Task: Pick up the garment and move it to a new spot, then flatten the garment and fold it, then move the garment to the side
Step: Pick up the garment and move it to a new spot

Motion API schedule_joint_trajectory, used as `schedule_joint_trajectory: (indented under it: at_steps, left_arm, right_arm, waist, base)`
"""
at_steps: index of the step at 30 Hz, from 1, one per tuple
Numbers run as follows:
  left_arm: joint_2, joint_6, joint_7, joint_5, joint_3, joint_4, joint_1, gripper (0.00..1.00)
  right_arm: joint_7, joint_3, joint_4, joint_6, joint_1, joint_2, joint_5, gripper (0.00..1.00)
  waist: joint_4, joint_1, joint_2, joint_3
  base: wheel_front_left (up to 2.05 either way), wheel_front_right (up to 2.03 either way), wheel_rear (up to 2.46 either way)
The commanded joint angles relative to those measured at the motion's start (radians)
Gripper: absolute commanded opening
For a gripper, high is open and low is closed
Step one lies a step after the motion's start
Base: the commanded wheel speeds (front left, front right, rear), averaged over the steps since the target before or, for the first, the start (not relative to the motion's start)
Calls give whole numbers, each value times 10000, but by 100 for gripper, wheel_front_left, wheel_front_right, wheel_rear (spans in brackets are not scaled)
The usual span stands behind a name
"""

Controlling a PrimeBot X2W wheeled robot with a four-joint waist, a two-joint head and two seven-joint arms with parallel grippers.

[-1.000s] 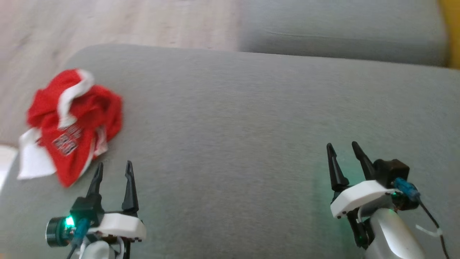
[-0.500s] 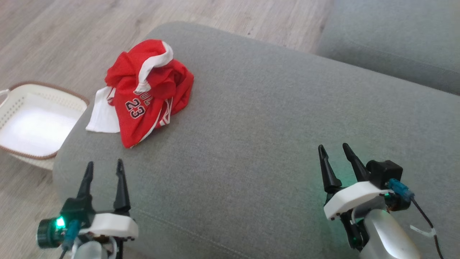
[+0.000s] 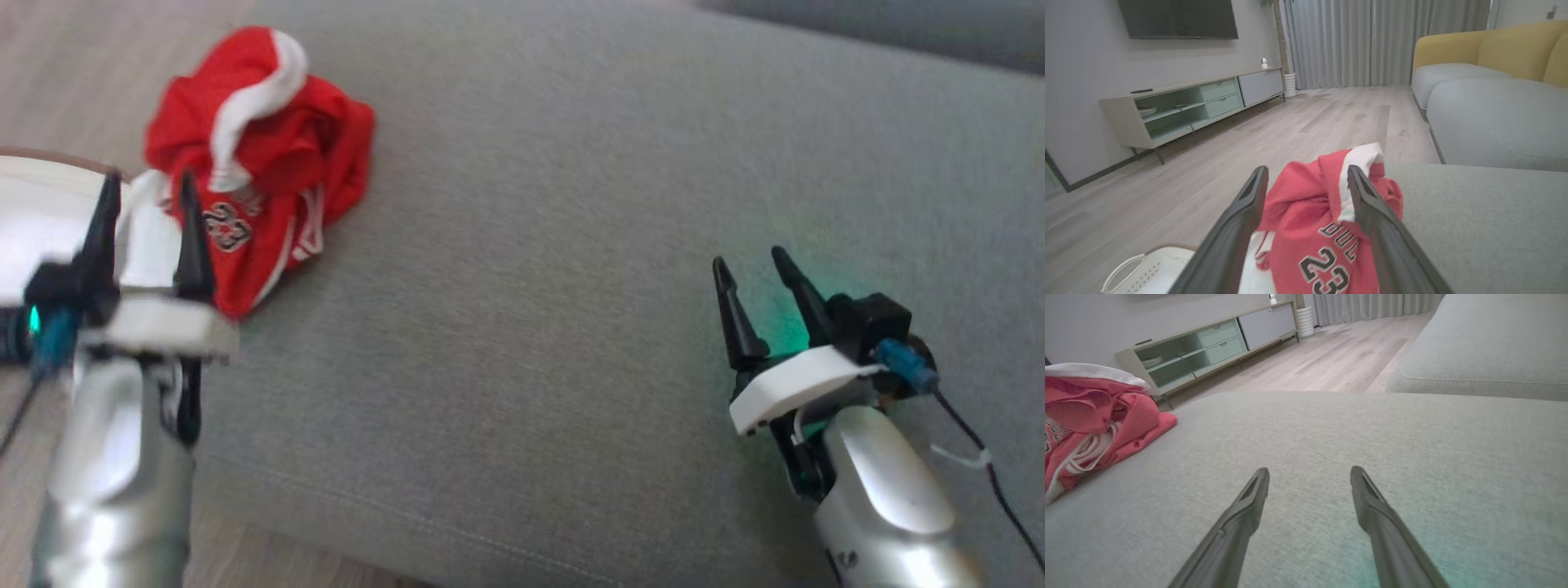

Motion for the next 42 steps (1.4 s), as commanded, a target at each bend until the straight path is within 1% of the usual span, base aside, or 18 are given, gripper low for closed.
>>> schedule_joint_trajectory:
  at_steps: [1,7,11,14,16,17,18,20,23,26,29,30,33,36,39,40,42]
  left_arm:
    - [514,-27,-93,-82,51,-5,-639,100]
    - [1289,-53,-68,-691,-1274,1377,-2316,100]
    - [1831,-29,233,-738,-1522,2624,-3044,100]
    - [2035,391,595,-562,-1563,3555,-3432,100]
    - [2047,556,650,-566,-1550,3987,-3613,99]
    - [2053,572,532,-566,-1558,4074,-3701,24]
    - [2053,586,395,-571,-1558,4111,-3784,0]
    - [2072,593,148,-488,-1642,3989,-3943,0]
    - [2148,595,-45,-357,-1732,3382,-4299,0]
    - [2155,537,-84,-159,-1909,2302,-4705,0]
    - [2080,381,-89,64,-2253,1198,-4931,0]
    - [1936,258,-90,65,-2473,650,-5054,0]
    - [1533,105,-91,-54,-2912,46,-5236,0]
    - [821,9,-91,-357,-3485,-531,-5450,0]
    - [28,-35,-92,-879,-4070,-1060,-5505,0]
    - [-158,-42,-92,-1007,-4283,-1197,-5467,0]
    - [-345,-49,-92,-1190,-4661,-1292,-5313,0]
  right_arm:
    - [-136,321,-336,-7,-373,-24,-45,100]
    - [-136,724,-615,-7,-602,-212,-35,100]
    - [-136,916,-629,-7,-703,-277,-51,100]
    - [-136,957,-606,-7,-772,-321,-55,100]
    - [-136,964,-586,-7,-789,-322,-31,100]
    - [-136,948,-583,-7,-789,-312,-11,100]
    - [-136,921,-591,-7,-784,-302,5,100]
    - [-136,847,-620,-7,-736,-273,46,100]
    - [-136,781,-637,-7,-608,-211,119,100]
    - [-136,696,-644,-7,-438,-119,209,100]
    - [-136,735,-631,-7,-281,-2,337,100]
    - [-136,775,-628,-7,-186,60,452,100]
    - [-136,1014,-570,-7,-81,109,618,100]
    - [-136,1324,-593,-7,-35,121,926,100]
    - [-136,1504,-656,-7,-32,124,1183,100]
    - [-136,1511,-668,-7,-17,124,1216,100]
    - [-136,1459,-694,-7,37,125,1243,100]
  waist:
    - [-469,-2,0,573]
    - [-956,-2,0,1164]
    - [-1257,-2,0,1432]
    - [-1447,-2,0,1575]
    - [-1573,-2,0,1604]
    - [-1637,-2,0,1597]
    - [-1696,-2,0,1575]
    - [-1809,-2,0,1464]
    - [-1990,-2,0,1179]
    - [-2222,-2,0,779]
    - [-2664,-2,0,343]
    - [-3071,-2,0,82]
    - [-3797,-2,0,-276]
    - [-4499,-2,0,-536]
    - [-5095,-2,0,-702]
    - [-5245,-2,0,-756]
    - [-5473,-2,0,-819]
  base:
    - [0,0,0]
    - [0,0,0]
    - [0,0,0]
    - [0,0,0]
    - [0,0,0]
    - [0,0,0]
    - [0,0,0]
    - [0,0,0]
    - [0,0,0]
    - [0,0,0]
    - [0,0,0]
    - [0,0,0]
    - [0,0,0]
    - [0,0,0]
    - [0,0,0]
    - [0,0,0]
    - [0,0,0]
